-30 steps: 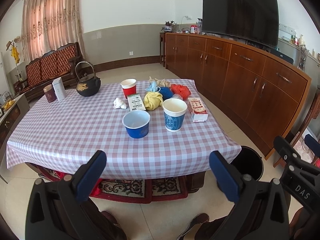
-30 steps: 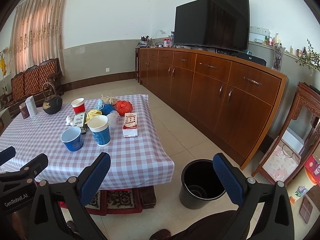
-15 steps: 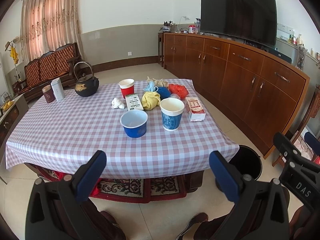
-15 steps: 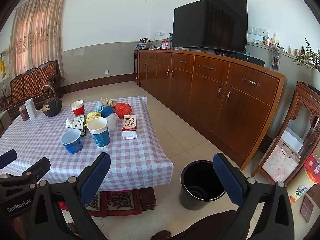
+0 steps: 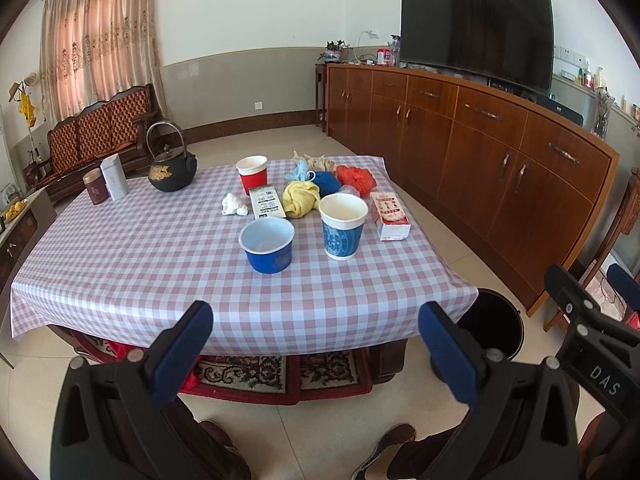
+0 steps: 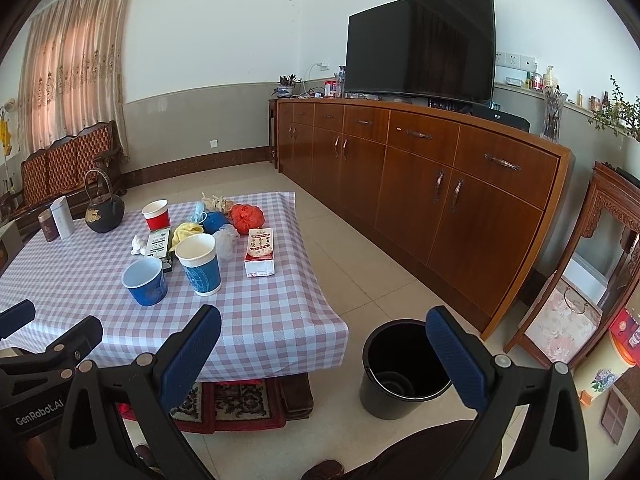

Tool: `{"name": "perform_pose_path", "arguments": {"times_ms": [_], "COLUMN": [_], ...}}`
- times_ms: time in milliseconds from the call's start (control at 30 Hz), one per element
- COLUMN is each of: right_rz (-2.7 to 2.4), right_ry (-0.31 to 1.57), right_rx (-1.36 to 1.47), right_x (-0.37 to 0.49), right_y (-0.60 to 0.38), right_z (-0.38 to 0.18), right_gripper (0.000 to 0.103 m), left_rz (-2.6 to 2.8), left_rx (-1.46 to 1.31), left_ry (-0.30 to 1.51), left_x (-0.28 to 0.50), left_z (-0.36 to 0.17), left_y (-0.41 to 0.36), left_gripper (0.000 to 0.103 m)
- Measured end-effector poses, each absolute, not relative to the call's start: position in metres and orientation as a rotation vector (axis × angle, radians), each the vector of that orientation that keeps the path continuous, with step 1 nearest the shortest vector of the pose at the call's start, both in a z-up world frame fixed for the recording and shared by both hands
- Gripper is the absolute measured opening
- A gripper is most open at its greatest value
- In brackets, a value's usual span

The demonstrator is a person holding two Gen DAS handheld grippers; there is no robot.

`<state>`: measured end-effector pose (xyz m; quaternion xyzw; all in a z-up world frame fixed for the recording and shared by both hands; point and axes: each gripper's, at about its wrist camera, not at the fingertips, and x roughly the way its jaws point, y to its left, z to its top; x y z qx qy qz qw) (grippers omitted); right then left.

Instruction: Collect trash

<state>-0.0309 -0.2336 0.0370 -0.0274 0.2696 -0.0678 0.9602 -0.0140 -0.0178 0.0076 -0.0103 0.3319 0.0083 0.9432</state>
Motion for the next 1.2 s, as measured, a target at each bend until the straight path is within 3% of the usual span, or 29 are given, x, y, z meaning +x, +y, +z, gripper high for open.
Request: {"name": "perform_pose_path", "arguments": {"times_ms": [1200], "right_rz": [-0.079], "right_ry": [0.594], "right_rx": [-0.047], "right_x": [-0.005], "right_y": [-0.222], "right_z": [0.013], "right_gripper": [0.103], "left_rz": [0.089], "left_rx": [-0.031], "left_ry": [0.706], "left_x": [0.01], "left_z": [-0.008], "left_y": [0.013], "left_gripper": [0.103]}}
